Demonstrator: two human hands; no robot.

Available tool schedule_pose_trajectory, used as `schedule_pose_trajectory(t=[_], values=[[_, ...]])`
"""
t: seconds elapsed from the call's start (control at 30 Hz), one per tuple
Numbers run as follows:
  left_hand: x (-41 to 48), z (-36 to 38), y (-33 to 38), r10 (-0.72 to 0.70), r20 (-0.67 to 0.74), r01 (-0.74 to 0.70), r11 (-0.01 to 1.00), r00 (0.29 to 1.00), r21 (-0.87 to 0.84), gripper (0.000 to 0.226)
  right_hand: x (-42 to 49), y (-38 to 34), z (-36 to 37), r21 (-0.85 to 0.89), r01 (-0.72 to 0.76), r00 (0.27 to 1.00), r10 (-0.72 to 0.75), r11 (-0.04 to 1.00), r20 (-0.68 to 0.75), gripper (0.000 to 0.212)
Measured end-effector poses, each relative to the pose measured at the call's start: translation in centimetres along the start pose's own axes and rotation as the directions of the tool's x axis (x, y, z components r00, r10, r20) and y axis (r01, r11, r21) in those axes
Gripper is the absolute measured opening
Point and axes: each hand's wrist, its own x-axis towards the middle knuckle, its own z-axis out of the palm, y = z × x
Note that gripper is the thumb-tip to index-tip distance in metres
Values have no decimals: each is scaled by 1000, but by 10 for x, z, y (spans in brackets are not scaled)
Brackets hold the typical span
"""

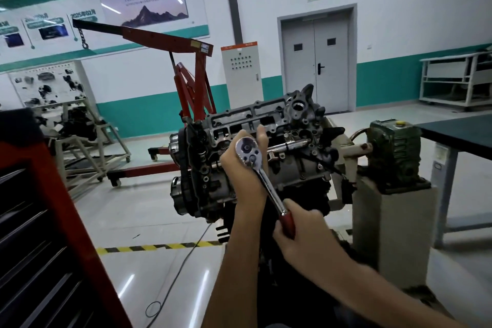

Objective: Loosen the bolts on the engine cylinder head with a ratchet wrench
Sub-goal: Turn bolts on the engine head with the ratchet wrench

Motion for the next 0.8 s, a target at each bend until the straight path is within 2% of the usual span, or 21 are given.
schedule_pose_trajectory(t=[0.07, 0.13, 0.2, 0.27, 0.33, 0.4, 0.47, 0.57, 0.6, 0.67, 0.73, 0.8], values=[[5, -4, 3, 96, -52, -96, 995, 994, 10, 37, 14, 8, -29, -212, 108, 993, -97, 971, 61, 26], [3, -2, -1, 129, 38, -126, 989, 991, -74, 41, 36, 14, -67, -452, 216, 975, -169, 866, 141, 22], [7, -5, 4, 176, 133, -182, 983, 975, 32, 45, 61, 10, -101, -630, 287, 957, -247, 722, 152, 18], [12, -11, 6, 226, 236, -250, 965, 945, 78, 48, 78, 4, -121, -715, 305, 940, -318, 629, 121, 16], [15, -17, 4, 237, 281, -276, 955, 930, 107, 46, 80, 2, -119, -734, 286, 950, -284, 616, 132, 14], [11, -19, 0, 224, 194, -252, 959, 955, 129, 41, 65, 7, -98, -674, 242, 969, -214, 698, 126, 11], [3, -13, -1, 195, 63, -200, 975, 979, 93, 36, 39, 9, -70, -551, 160, 985, -171, 819, 32, 11], [-4, 4, 4, 79, -27, -79, 996, 997, -38, 32, 10, 2, -18, -208, 5, 999, -15, 978, -46, 25], [-3, 9, 7, 65, -29, -66, 997, 997, -50, 34, 4, -3, -1, -75, -39, 998, 36, 996, -45, 24], [-2, 14, 12, 146, -30, -147, 989, 989, -23, 44, -3, -10, 22, 106, -79, 995, 86, 991, -60, 18], [1, 13, 10, 141, -24, -142, 989, 990, -45, 42, -1, -7, 21, 102, -59, 996, 66, 993, -63, 20], [3, 7, 8, 85, 21, -83, 991, 996, -106, 36, 6, 1, -1, -33, 10, 1000, -11, 999, -14, 23]])
